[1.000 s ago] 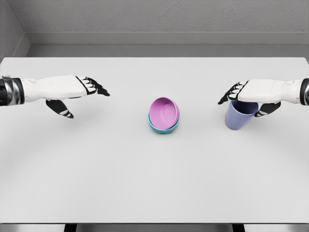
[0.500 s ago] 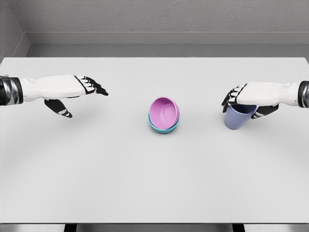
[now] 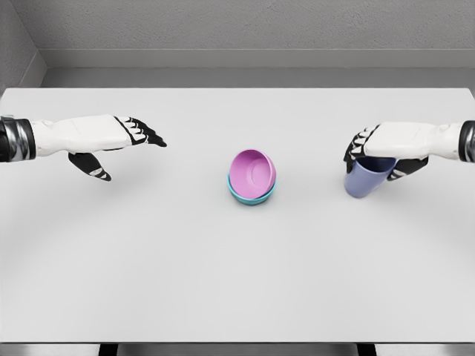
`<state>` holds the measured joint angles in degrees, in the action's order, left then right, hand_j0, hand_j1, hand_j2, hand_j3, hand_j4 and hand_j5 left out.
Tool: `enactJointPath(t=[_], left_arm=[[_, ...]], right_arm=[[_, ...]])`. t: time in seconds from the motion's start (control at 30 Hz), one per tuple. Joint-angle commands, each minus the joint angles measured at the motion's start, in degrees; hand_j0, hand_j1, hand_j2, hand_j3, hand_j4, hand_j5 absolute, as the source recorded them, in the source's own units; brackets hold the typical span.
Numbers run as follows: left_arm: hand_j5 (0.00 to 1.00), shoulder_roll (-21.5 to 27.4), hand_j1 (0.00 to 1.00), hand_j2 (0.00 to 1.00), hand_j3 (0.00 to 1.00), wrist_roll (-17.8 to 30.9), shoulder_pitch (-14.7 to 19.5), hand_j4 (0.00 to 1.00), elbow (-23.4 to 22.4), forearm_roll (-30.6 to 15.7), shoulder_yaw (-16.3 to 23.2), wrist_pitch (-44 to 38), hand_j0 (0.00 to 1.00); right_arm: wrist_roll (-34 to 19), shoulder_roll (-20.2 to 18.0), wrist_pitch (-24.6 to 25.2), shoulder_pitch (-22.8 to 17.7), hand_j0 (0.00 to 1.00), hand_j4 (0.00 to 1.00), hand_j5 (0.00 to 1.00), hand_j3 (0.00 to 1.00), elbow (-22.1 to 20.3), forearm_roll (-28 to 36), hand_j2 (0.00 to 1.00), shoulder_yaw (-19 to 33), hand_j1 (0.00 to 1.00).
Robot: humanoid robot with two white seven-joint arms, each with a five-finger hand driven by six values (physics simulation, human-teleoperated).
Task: Stacking bowl and cup with both arms
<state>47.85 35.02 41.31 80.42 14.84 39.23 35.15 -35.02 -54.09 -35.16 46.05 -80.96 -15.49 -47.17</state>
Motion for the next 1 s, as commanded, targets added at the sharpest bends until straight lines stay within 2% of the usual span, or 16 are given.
enactJointPath(t=[0.0,0.3,0.63,0.83,0.97], left_arm=[[1.00,0.05,1.00,1.00,1.00,-0.02,0.00,1.00,0.00,-0.33,-0.03,-0.15,1.00],[1.00,0.05,1.00,1.00,1.00,-0.02,0.00,1.00,0.00,-0.33,-0.03,-0.15,1.00],[1.00,0.05,1.00,1.00,1.00,-0.02,0.00,1.00,0.00,-0.33,-0.03,-0.15,1.00],[1.00,0.05,1.00,1.00,1.00,-0.02,0.00,1.00,0.00,-0.33,-0.03,-0.15,1.00],[1.00,0.05,1.00,1.00,1.00,-0.02,0.00,1.00,0.00,-0.33,-0.03,-0.15,1.00]], right_arm=[[0.02,0.03,0.16,0.00,0.55,0.55,0.55,0.55,0.01,0.46,0.55,0.50,0.55],[0.02,0.82,0.16,0.09,0.55,0.55,0.55,0.55,-0.34,0.64,0.55,4.19,0.55],[0.02,1.35,0.16,2.29,0.55,0.55,0.55,0.55,-0.95,3.45,0.55,5.42,0.55],[0.02,1.62,0.16,2.46,0.55,0.55,0.55,0.55,-6.66,3.45,0.55,5.51,0.55],[0.02,1.53,0.16,2.90,0.55,0.55,0.55,0.55,-12.02,3.45,0.55,6.92,0.55]])
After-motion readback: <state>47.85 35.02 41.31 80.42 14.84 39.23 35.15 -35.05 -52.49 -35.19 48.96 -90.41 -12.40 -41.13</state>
